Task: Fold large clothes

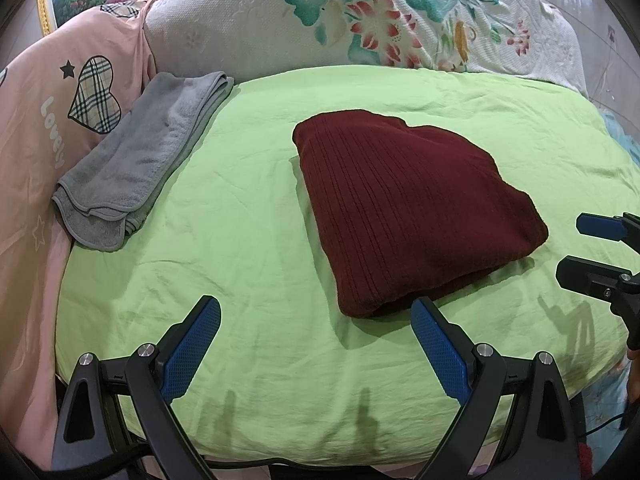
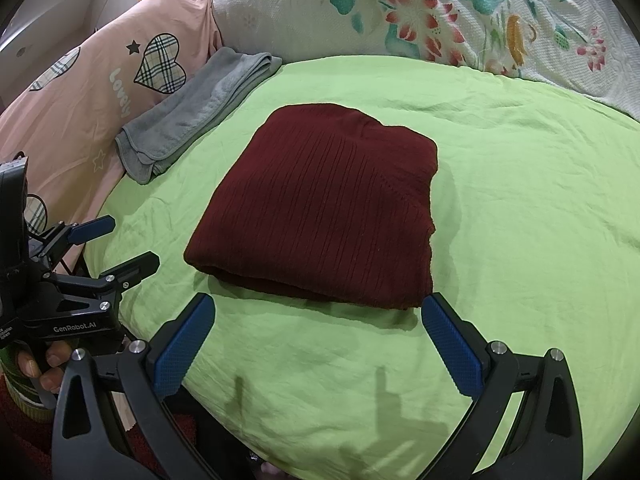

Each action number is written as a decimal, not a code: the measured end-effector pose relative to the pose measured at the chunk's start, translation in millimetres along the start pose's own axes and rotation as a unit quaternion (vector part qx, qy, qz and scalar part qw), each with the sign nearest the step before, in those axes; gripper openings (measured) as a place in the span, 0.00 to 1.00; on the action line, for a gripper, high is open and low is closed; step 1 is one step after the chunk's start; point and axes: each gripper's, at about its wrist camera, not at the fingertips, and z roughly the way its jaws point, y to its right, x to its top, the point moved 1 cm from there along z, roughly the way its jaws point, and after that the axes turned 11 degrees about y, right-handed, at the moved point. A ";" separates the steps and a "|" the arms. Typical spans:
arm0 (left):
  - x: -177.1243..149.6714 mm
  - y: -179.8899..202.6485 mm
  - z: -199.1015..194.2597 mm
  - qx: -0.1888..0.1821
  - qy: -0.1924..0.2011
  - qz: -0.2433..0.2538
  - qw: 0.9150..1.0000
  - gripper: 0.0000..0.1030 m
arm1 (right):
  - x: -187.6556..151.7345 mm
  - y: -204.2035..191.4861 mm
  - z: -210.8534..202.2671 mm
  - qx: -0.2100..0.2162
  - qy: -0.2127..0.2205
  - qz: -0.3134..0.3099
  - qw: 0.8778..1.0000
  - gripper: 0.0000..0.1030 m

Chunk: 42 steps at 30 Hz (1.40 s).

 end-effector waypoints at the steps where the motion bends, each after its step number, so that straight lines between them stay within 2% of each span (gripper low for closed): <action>1: 0.1 0.3 0.2 0.000 0.000 0.000 1.000 0.93 | 0.9 -1.0 0.0 0.000 0.000 0.000 1.000 1.00; 19: 4.1 -1.2 0.3 -0.001 0.003 -0.002 1.000 0.94 | 12.3 1.6 -0.2 -0.002 0.005 0.000 1.000 1.00; 42: 21.6 -2.7 20.9 0.006 -0.002 -0.012 1.000 0.94 | 21.0 11.1 11.2 -0.004 0.014 0.020 1.000 1.00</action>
